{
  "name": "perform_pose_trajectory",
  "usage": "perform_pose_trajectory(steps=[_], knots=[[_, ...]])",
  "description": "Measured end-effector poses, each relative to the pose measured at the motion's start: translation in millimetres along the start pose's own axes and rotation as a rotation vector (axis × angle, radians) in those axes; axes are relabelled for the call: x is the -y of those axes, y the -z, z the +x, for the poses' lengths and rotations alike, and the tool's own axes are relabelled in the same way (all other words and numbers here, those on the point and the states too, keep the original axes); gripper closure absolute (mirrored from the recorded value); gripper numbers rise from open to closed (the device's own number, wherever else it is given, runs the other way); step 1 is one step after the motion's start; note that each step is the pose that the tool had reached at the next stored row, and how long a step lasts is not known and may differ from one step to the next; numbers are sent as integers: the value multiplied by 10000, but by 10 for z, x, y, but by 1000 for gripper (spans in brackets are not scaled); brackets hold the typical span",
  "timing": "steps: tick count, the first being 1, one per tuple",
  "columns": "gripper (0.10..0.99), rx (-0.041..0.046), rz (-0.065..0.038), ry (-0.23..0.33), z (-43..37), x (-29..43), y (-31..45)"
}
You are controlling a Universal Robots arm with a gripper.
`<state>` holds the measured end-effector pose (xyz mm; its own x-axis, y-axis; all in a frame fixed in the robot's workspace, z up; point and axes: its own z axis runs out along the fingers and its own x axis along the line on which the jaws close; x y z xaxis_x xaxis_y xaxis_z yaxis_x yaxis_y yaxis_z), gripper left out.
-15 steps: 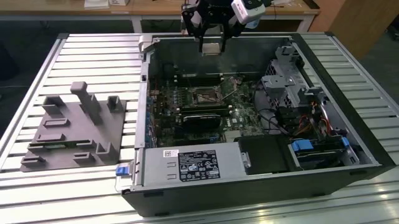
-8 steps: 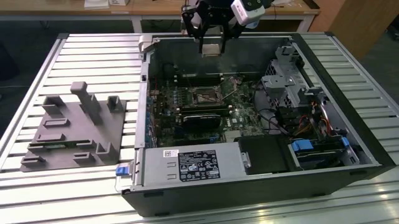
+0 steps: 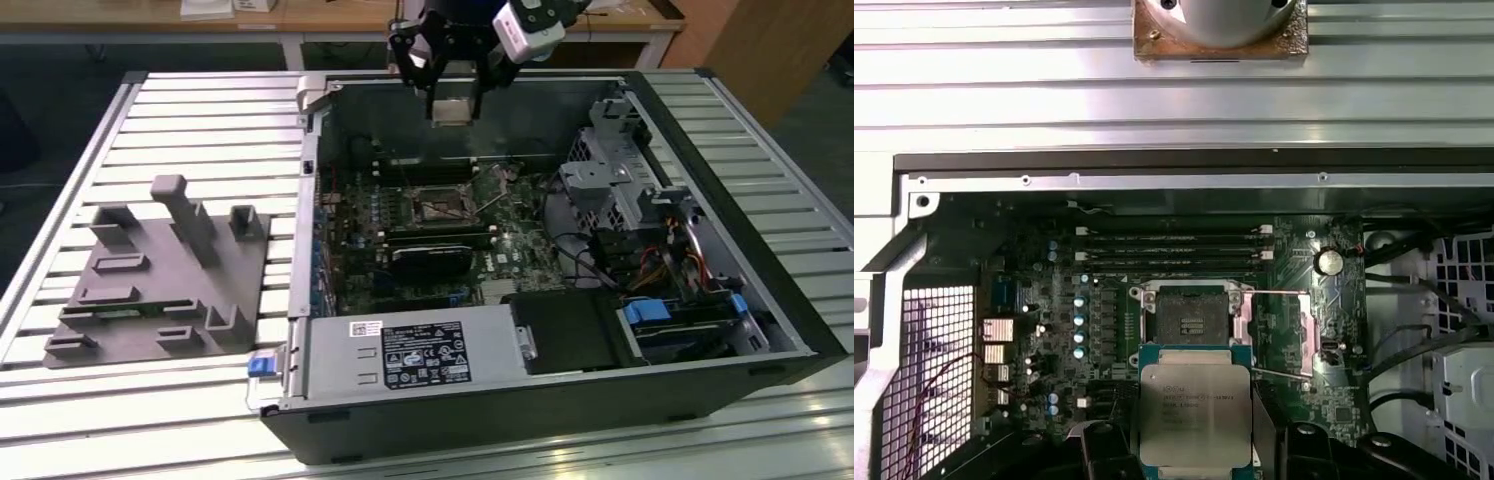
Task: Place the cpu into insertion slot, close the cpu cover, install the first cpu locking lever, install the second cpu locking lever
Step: 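Place the cpu into insertion slot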
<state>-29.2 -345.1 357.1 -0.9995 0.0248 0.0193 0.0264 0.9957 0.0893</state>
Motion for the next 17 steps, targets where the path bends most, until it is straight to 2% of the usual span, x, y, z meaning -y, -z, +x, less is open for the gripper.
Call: perform_pose_trajectory(steps=[10, 17], knots=[[549, 2, 0, 0, 1, 12, -137], [549, 7, -1, 1, 2, 24, -261]])
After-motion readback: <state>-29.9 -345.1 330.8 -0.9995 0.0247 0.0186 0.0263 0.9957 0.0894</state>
